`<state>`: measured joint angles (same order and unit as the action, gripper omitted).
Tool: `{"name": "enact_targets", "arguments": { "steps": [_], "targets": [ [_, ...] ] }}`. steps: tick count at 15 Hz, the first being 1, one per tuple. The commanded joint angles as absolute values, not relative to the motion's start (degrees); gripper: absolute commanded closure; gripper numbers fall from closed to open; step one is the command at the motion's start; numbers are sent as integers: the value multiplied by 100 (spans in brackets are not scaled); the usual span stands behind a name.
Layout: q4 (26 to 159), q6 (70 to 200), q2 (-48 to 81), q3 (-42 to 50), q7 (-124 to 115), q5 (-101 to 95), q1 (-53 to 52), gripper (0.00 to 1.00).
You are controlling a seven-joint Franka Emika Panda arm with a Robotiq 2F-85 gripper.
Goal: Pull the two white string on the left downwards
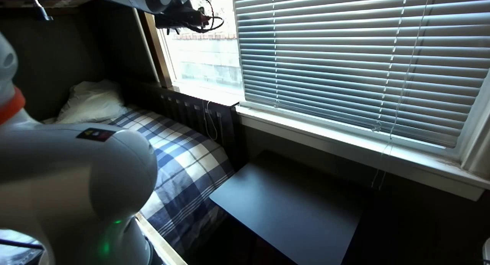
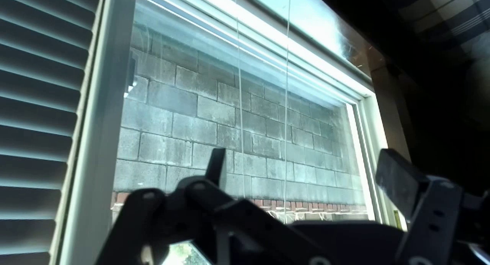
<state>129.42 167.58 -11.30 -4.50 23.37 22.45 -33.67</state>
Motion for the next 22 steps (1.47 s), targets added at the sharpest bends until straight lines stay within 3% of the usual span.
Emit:
{"name": "enact_targets", "arguments": {
  "steps": [1,12,13,14,16,22],
  "targets": [
    [12223,17102,-298,-358,2689,2722,-3638,0],
    [10880,17347,1024,-545,2860,3227,-3577,0],
    [10808,17401,1106,-534,2799,3185,-3587,4],
    [10741,17425,1172,-542,2791,3182,-3585,26],
    [10675,17467,1269,-510,2711,3112,-3597,31],
    [10541,17446,1407,-533,2703,3145,-3580,80]
  ]
}}
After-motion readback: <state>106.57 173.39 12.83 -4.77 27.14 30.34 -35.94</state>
